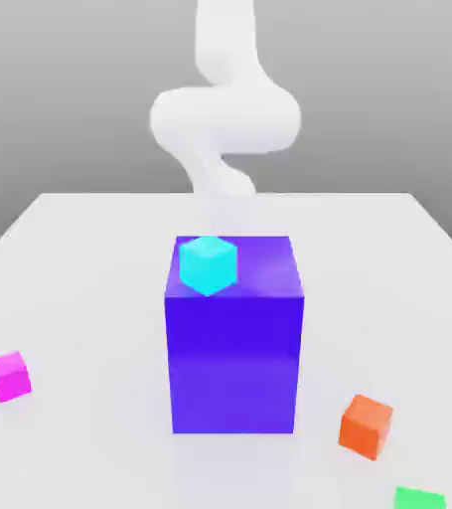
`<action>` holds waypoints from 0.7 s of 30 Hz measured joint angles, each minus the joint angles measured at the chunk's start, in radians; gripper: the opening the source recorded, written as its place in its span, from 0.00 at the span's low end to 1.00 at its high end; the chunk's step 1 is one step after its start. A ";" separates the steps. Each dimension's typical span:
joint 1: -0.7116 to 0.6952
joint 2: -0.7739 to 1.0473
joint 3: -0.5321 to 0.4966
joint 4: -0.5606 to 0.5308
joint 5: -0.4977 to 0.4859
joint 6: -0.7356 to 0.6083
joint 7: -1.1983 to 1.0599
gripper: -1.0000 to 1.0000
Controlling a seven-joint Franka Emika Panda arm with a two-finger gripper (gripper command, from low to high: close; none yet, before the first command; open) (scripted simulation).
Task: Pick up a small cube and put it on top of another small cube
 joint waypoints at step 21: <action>-0.414 0.713 -0.243 -0.229 -0.038 0.354 0.120 0.50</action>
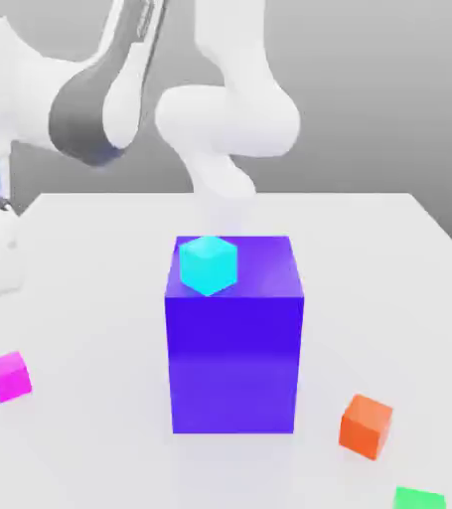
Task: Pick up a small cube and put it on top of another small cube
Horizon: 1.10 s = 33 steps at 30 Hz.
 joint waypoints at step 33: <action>-0.026 0.308 0.144 0.092 0.276 0.057 0.160 0.00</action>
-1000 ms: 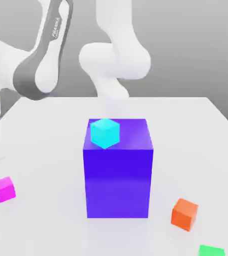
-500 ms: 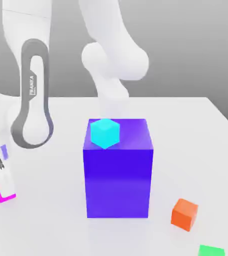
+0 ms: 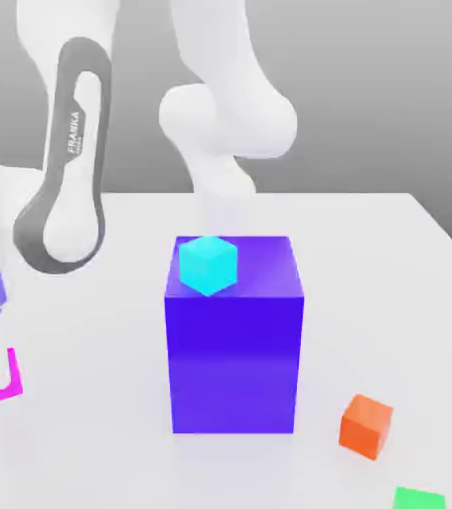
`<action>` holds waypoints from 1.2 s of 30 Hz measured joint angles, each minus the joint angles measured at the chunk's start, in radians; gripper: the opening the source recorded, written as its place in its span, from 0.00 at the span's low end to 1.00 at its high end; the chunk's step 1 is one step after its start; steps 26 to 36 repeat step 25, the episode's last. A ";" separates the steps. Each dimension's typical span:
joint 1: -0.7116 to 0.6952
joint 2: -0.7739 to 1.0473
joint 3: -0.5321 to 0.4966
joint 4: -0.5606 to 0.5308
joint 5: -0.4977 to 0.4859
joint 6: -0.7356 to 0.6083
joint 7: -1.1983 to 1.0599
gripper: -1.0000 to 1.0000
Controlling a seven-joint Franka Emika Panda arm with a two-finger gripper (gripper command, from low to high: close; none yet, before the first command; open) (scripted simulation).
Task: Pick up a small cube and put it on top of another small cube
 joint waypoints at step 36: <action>0.699 0.160 0.264 0.318 -0.334 -0.148 0.431 1.00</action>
